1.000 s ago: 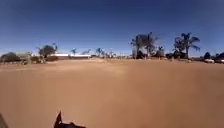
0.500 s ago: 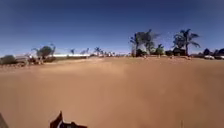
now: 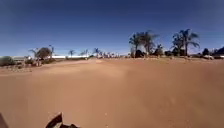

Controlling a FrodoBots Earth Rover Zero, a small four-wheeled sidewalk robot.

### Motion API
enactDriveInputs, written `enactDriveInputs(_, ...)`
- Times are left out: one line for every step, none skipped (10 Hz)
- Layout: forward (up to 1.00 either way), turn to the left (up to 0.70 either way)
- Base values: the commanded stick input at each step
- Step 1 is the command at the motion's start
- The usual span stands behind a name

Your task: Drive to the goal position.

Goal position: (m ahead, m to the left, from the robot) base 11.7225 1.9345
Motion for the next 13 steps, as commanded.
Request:
enactDriveInputs(0.70,0.00)
enactDriveInputs(0.70,0.00)
enactDriveInputs(0.70,0.00)
enactDriveInputs(0.70,0.00)
enactDriveInputs(0.70,0.00)
enactDriveInputs(0.70,0.00)
enactDriveInputs(0.70,0.00)
enactDriveInputs(0.70,0.00)
enactDriveInputs(0.70,0.00)
enactDriveInputs(0.70,0.00)
enactDriveInputs(0.70,0.00)
enactDriveInputs(0.70,0.00)
enactDriveInputs(0.70,0.00)
